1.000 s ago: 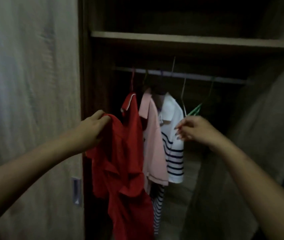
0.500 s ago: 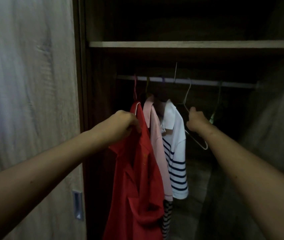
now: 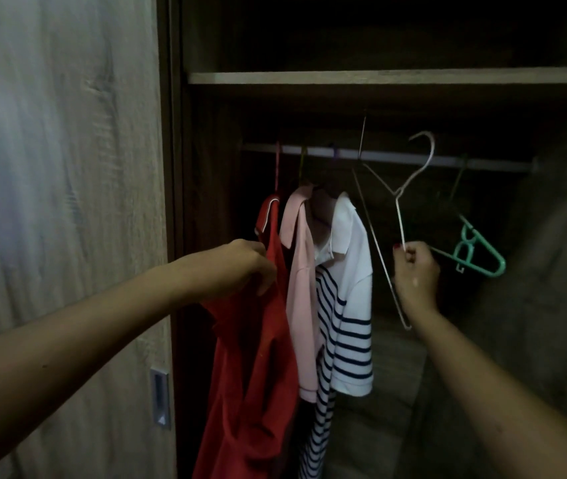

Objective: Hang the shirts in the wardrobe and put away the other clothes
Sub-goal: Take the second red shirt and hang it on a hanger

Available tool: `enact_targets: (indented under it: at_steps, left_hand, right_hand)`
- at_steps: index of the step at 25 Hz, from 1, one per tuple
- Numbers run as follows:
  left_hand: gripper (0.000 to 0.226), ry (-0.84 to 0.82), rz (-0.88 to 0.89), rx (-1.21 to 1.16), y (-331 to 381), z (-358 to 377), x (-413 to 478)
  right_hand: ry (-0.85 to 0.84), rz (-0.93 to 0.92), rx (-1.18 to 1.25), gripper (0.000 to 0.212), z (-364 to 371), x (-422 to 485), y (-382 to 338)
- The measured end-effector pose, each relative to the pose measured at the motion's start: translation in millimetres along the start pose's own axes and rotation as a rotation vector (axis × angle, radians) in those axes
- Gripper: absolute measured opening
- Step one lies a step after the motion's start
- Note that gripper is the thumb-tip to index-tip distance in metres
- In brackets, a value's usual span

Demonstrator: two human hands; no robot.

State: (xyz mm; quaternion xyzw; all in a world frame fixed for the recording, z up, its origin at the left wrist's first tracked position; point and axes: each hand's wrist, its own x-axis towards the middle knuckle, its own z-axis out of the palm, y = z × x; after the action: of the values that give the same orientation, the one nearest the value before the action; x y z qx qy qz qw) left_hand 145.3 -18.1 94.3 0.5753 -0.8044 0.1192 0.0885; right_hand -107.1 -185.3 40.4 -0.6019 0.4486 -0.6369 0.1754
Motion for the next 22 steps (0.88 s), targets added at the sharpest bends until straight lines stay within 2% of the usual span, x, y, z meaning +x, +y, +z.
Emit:
enact_targets:
  at_steps: [3, 6, 9, 13, 16, 19, 22]
  left_hand:
    - [0.011, -0.025, -0.057, 0.019, -5, 6, -3]
    - [0.026, 0.116, -0.03, 0.071, -7, 11, -7]
    - [0.034, 0.178, -0.033, 0.039, -2, 14, -14]
    - [0.047, 0.178, 0.004, -0.043, 2, 17, -15]
    - [0.054, 0.169, 0.029, -0.156, 1, 16, -16]
    - [0.05, 0.205, 0.036, -0.281, -1, 9, -23]
    - [0.047, 0.247, -0.005, -0.45, -12, -1, -38]
  right_hand:
    - [0.027, -0.033, 0.012, 0.018, -9, -28, 25]
    - [0.123, -0.132, 0.076, 0.017, -23, -49, 19]
    - [0.104, -0.188, 0.337, 0.023, -36, -78, -10]
    - [-0.076, -0.088, 0.74, 0.009, -42, -102, -85]
    - [-0.253, 0.006, 0.959, 0.012, -27, -108, -116]
    - [-0.442, 0.064, 0.95, 0.015, 4, -118, -94]
    - [-0.57, 0.112, 0.737, 0.019, 25, -120, -37]
